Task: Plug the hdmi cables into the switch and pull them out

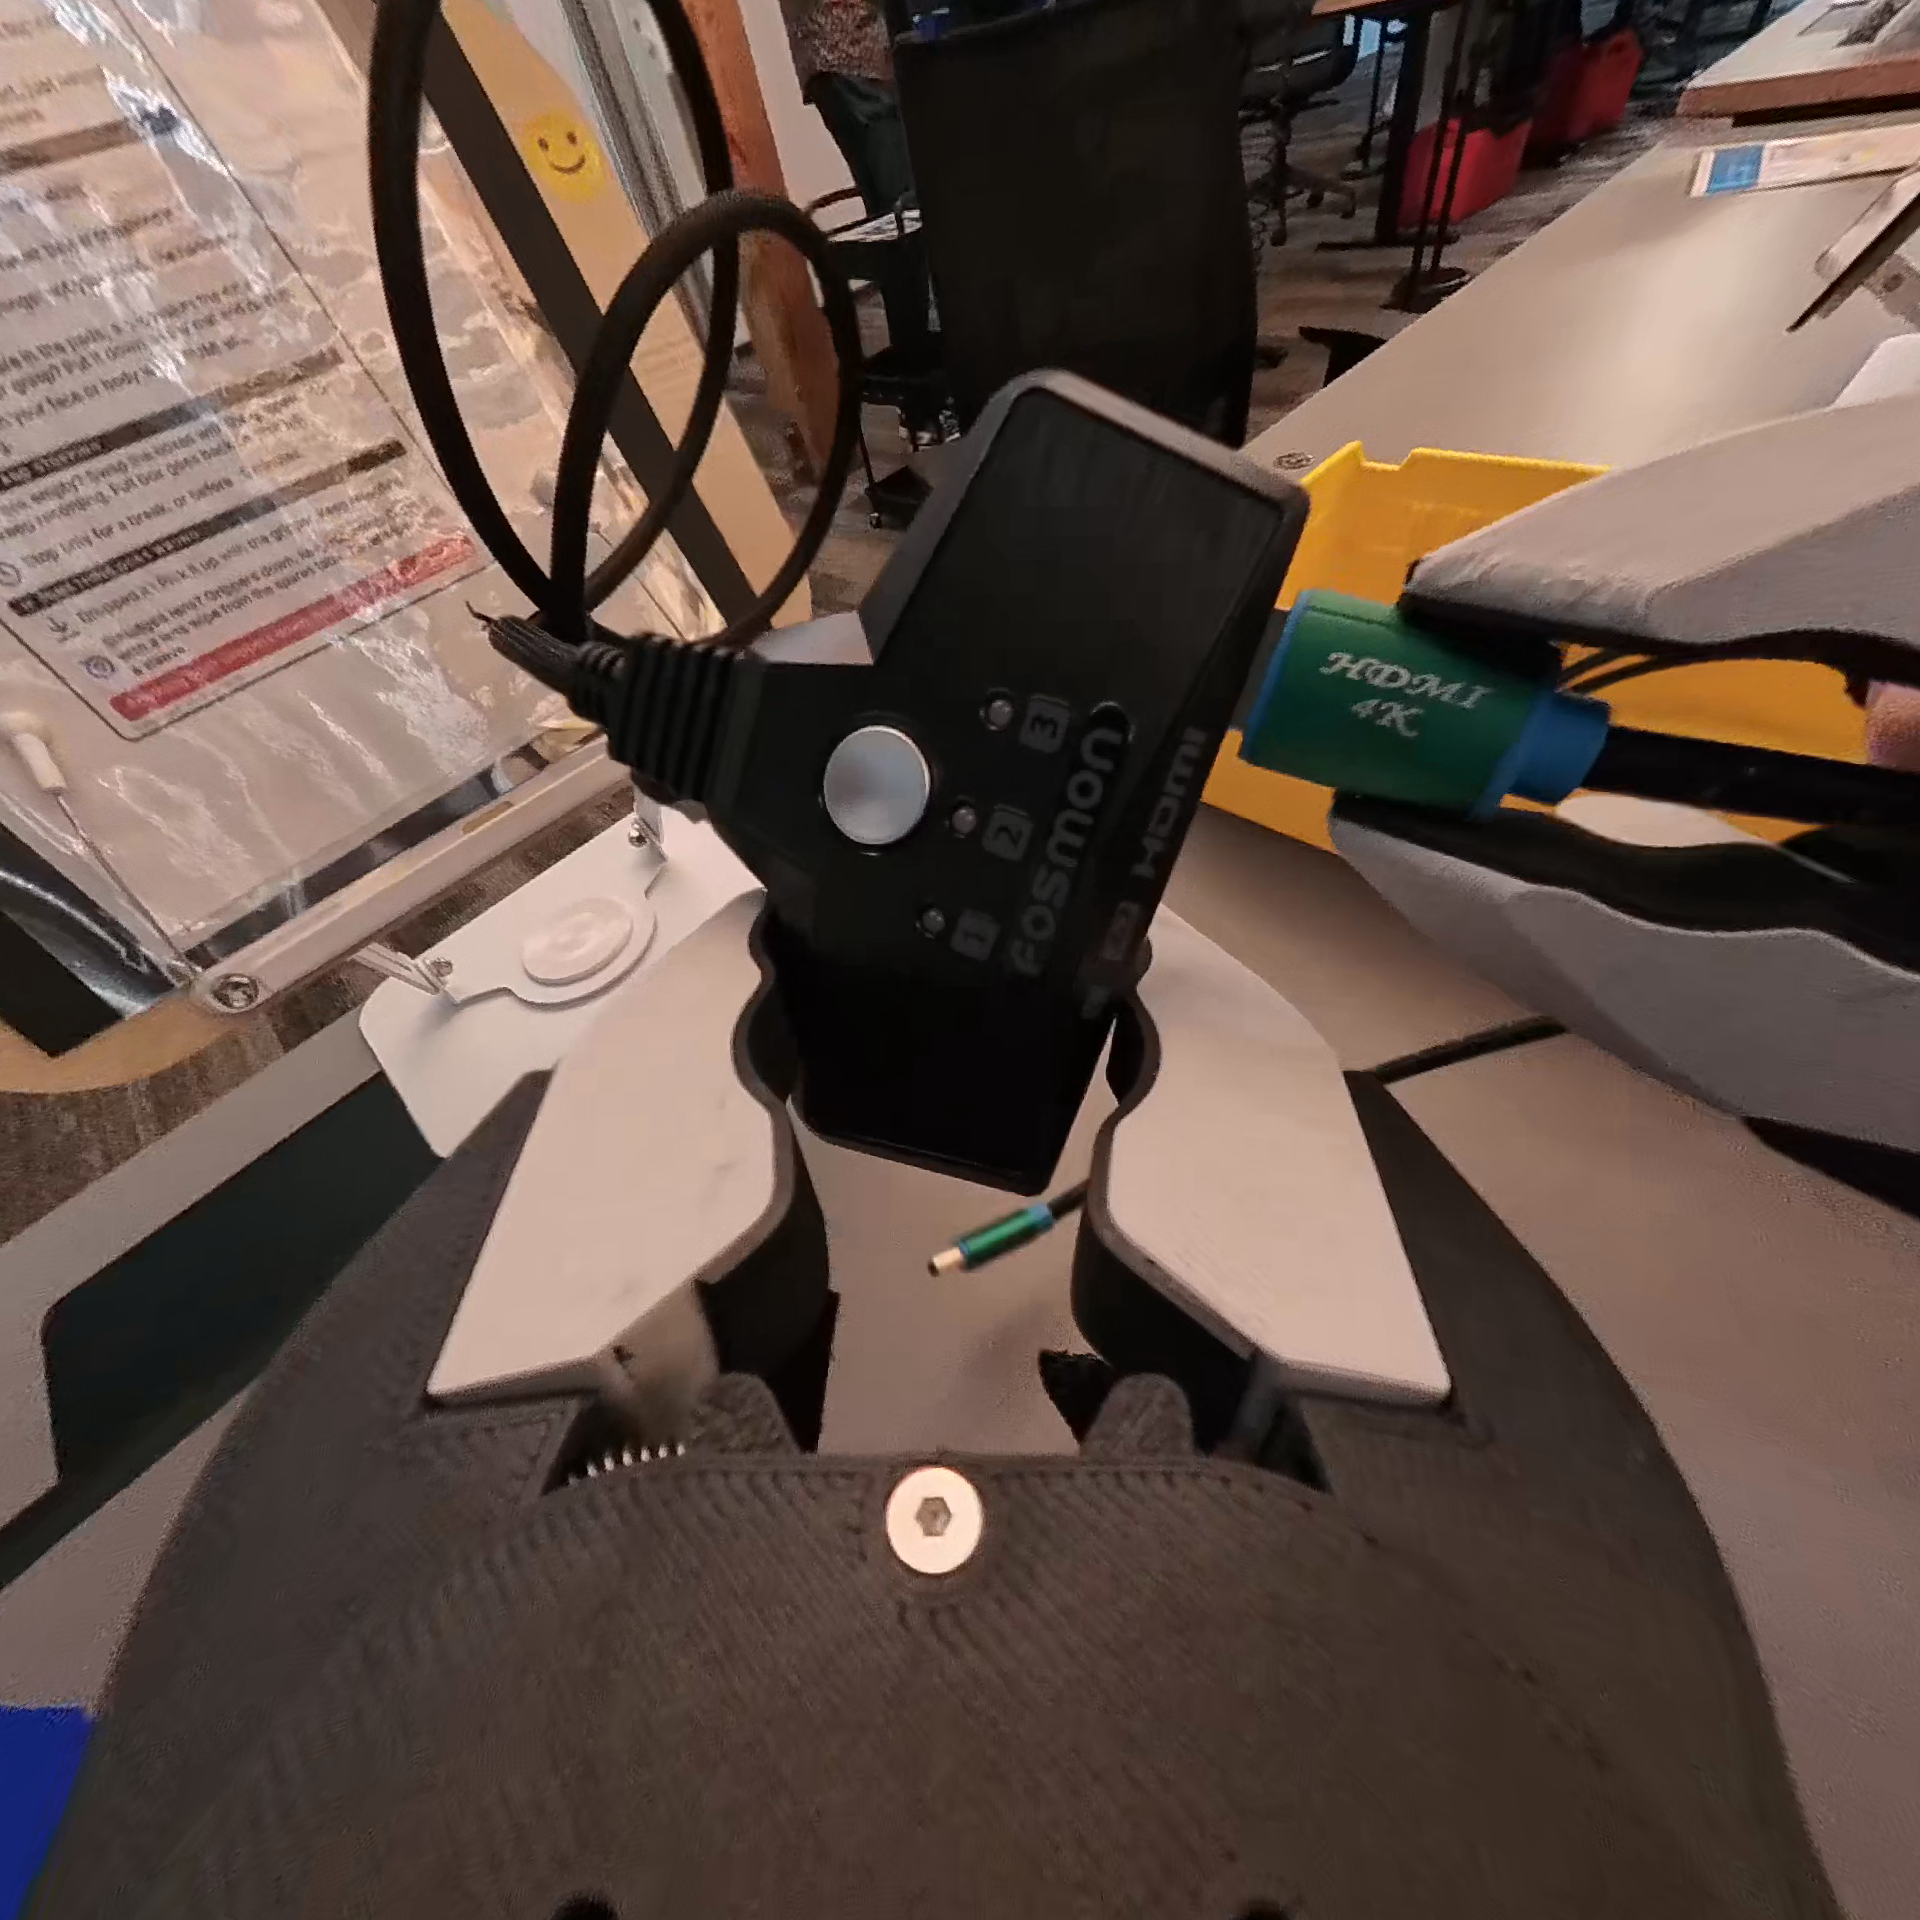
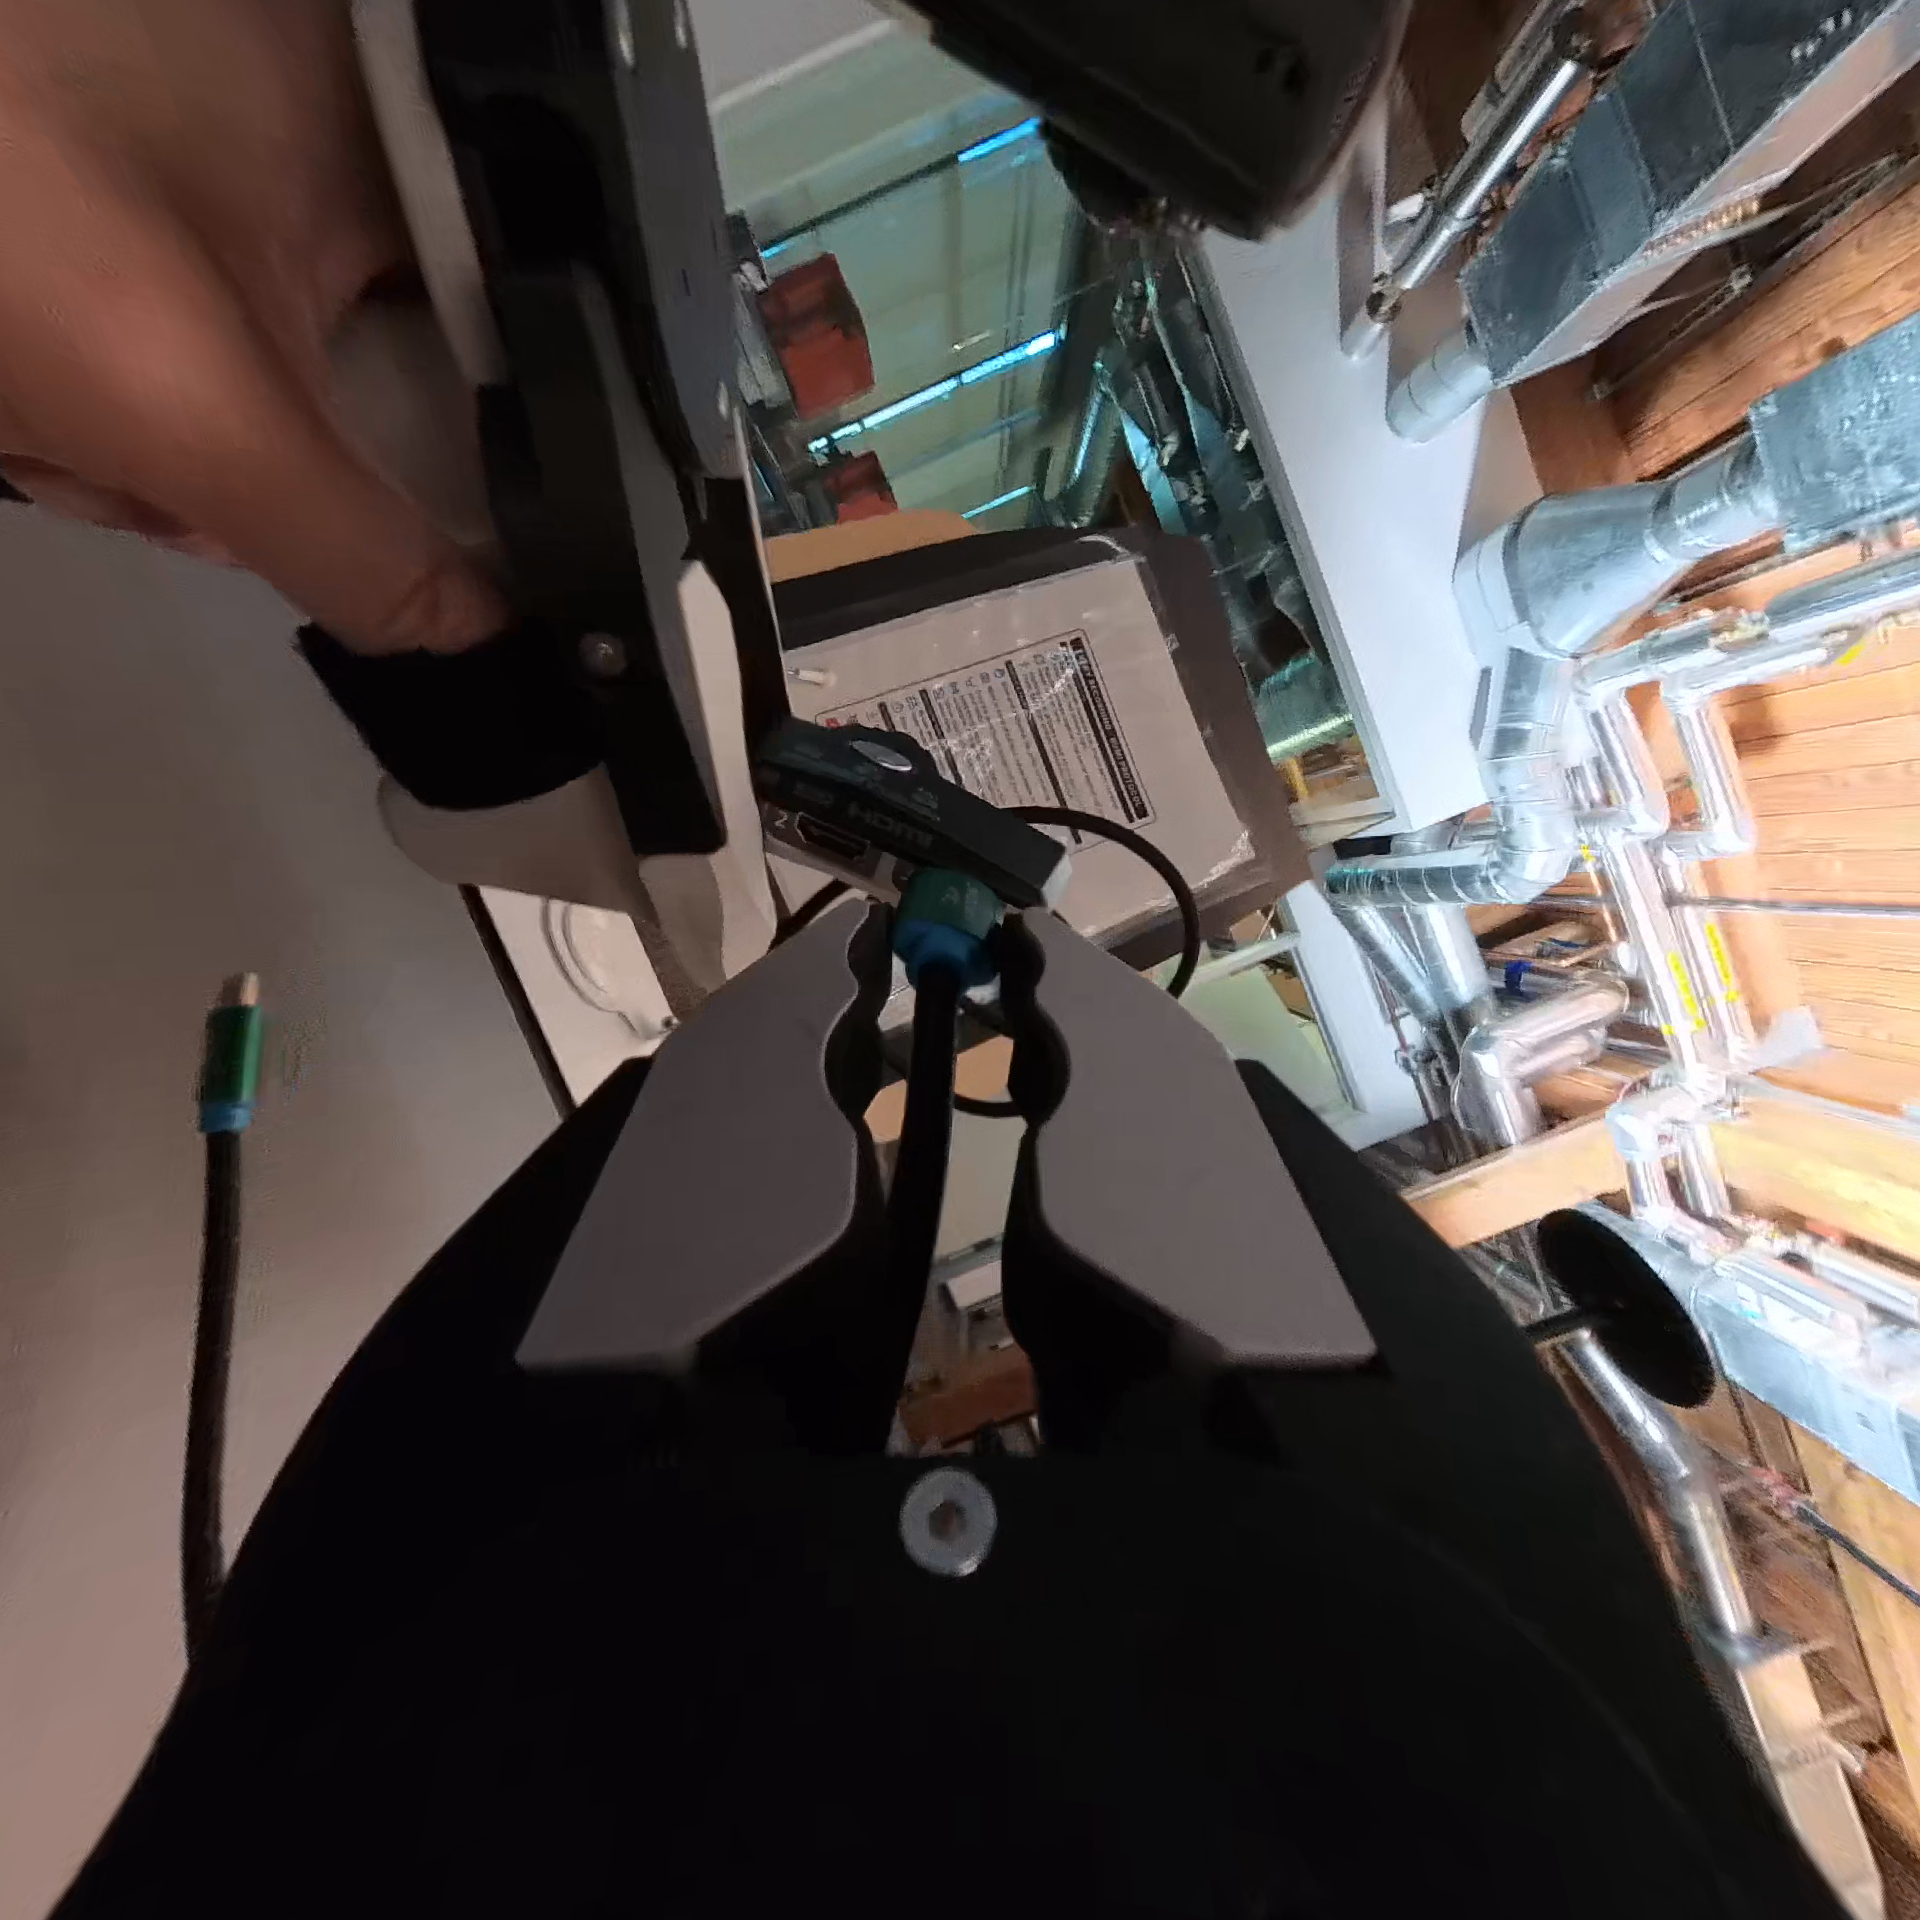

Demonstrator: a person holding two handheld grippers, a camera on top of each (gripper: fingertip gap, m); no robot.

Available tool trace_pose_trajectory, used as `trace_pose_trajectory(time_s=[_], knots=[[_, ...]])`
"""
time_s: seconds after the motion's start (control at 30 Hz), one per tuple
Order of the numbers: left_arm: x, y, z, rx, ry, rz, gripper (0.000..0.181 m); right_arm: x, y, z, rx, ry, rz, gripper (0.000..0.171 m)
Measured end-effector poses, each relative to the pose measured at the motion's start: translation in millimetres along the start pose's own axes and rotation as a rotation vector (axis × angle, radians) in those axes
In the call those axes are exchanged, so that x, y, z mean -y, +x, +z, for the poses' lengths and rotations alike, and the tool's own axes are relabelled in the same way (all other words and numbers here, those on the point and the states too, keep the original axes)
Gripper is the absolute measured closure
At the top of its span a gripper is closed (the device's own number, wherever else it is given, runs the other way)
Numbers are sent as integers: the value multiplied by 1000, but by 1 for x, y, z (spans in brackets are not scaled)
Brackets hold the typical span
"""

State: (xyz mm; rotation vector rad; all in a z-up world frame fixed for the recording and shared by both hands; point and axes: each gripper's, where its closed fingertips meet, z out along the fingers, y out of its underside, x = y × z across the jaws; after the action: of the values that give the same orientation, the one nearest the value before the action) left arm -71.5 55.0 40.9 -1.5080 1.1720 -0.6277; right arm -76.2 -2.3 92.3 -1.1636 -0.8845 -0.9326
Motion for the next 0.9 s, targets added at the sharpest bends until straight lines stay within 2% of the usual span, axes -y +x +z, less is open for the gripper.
trace_pose_trajectory(time_s=[0.27, 0.5, 0.63, 0.73, 0.9], knots=[[9, 0, -5, 17, 20, 60, 124, -3, 5, -4, 68, 47, 122, 152], [16, 0, -11, 68, 39, -10, 124, 8, 12, -8, -126, 16, 23, 151], [17, 1, -12, 63, 54, -27, 124, 14, 14, -10, -154, 10, 48, 150], [26, 0, -17, 79, 86, 53, 121, 15, 20, -13, -146, 35, 63, 150], [39, -3, -28, 118, 160, 170, 127, 24, 25, -18, -80, 111, 33, 152]])
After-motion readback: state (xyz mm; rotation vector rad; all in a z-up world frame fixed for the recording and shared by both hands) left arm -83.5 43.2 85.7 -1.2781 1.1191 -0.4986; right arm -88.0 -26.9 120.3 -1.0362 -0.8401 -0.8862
